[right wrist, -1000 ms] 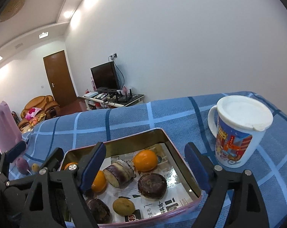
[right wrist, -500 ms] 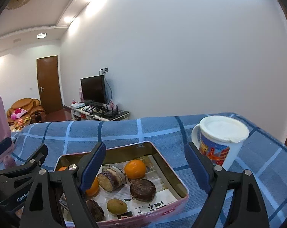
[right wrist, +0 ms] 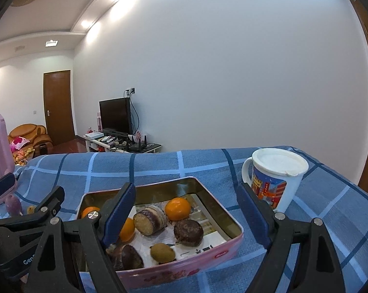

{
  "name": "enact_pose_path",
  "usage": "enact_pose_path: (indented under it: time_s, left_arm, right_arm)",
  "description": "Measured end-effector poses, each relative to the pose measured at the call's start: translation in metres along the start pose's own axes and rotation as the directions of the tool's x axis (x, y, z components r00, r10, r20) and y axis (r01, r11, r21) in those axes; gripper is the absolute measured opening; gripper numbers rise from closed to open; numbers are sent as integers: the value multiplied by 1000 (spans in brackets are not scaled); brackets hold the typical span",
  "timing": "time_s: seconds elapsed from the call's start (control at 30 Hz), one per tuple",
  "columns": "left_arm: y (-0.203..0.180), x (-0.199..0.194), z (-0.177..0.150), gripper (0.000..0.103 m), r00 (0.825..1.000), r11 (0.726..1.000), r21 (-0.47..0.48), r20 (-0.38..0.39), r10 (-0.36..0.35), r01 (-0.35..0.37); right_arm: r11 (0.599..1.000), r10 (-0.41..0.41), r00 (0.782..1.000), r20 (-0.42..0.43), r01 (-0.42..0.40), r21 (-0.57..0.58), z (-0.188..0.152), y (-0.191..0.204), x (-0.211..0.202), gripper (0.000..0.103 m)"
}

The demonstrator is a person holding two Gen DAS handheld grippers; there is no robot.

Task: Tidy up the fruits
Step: 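Withdraw both open tools from the tin, then move both open tools toward the purple onion and small yellow fruit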

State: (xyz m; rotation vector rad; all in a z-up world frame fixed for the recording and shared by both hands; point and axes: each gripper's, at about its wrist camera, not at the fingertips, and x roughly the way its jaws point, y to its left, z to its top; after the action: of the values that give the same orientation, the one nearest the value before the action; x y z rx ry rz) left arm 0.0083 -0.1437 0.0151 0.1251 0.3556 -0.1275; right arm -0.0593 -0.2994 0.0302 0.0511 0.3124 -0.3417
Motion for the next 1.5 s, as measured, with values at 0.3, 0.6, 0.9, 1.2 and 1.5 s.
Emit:
enact_pose_path:
  time_s: [0.3,0.6,0.9,1.2,1.5]
  left_arm:
    - [20,-8,-6,103,1000,1000,-28,0,3,-3]
    - [40,-12,-10,103,1000,1000,-25,-4,14,-14]
    - [63,-12,-13,103,1000,999,-33,-13,26,-27]
    - [97,-3,-17,103,998,997,-61,-42,43,-46]
    - [133,3,-21,103,996,995,-77,-61,66,-70]
  right_arm:
    - [1000,-2,1000,-20,2,12,-5,13,-9,86]
    - [1000,21,999,-26,-21,3,-9,37,-19,86]
    - [999,49,998,-40,-48,14,-11,60,-21,86]
    - [995,99,994,-46,-100,-5,-12,97,-21,86]
    - [989,142,988,-58,-144,-25,-12,131,-17,86]
